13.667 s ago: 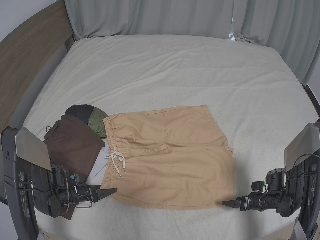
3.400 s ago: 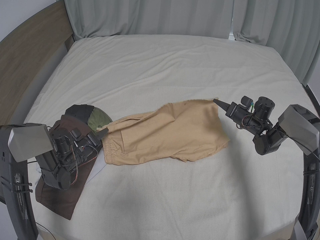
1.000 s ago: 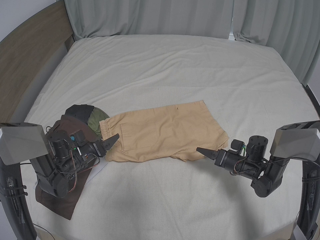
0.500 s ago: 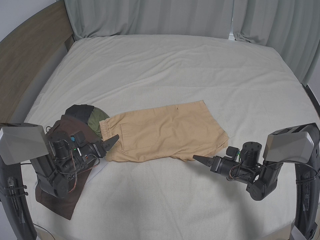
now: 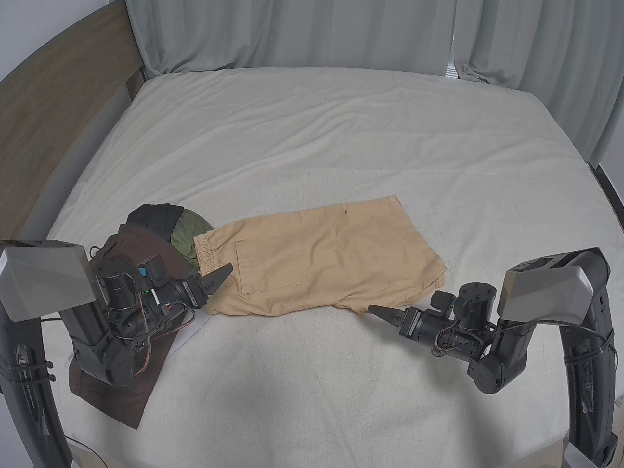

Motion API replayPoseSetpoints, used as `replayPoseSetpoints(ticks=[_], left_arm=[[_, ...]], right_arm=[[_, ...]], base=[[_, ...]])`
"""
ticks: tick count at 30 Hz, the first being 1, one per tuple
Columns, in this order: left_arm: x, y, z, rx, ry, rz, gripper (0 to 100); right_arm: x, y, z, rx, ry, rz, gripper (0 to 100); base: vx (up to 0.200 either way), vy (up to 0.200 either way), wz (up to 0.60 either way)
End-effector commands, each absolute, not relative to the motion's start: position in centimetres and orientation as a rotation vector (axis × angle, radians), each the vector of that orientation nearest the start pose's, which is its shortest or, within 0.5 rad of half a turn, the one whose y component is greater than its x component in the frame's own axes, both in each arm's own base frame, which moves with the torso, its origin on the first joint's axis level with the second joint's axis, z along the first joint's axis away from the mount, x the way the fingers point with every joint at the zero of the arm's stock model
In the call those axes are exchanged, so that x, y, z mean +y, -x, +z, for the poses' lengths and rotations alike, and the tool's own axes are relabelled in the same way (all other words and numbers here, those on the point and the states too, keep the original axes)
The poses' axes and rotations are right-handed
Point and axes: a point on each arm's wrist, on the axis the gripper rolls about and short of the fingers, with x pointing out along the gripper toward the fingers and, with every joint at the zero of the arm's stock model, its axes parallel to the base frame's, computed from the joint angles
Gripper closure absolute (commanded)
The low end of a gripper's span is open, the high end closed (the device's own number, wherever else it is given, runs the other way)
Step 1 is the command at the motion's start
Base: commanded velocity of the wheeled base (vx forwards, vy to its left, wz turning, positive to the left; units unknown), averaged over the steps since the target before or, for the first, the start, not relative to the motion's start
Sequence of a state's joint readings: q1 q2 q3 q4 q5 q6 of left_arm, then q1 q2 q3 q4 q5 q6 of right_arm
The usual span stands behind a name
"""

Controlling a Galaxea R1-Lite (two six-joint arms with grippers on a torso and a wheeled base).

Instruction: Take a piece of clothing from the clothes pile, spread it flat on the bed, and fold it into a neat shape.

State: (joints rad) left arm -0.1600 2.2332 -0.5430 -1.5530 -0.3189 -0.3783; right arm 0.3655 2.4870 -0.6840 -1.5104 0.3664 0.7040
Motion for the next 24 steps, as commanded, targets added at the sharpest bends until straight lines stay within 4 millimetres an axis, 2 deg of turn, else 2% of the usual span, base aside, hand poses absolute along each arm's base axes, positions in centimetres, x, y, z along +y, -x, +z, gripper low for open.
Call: replayPoseSetpoints(ticks=[1, 7, 13, 24], left_arm=[[-6.1, -33.4, 4.0, 0.225, 0.382, -0.447, 0], [-6.1, -33.5, 3.8, 0.231, 0.382, -0.445, 0], [-6.1, -33.5, 3.7, 0.233, 0.384, -0.445, 0], [-6.1, -33.5, 3.7, 0.232, 0.383, -0.443, 0]], right_arm=[[14.5, -34.8, -4.3, 0.54, -0.693, 0.579, 0], [15.6, -35.6, -3.8, 0.529, -0.795, 0.587, 0], [16.3, -36.8, -4.6, 0.478, -0.803, 0.563, 0], [17.8, -36.8, -4.9, 0.489, -0.856, 0.579, 0]], base=[[0.0, 0.0, 0.0], [0.0, 0.0, 0.0], [0.0, 0.0, 0.0], [0.0, 0.0, 0.0]])
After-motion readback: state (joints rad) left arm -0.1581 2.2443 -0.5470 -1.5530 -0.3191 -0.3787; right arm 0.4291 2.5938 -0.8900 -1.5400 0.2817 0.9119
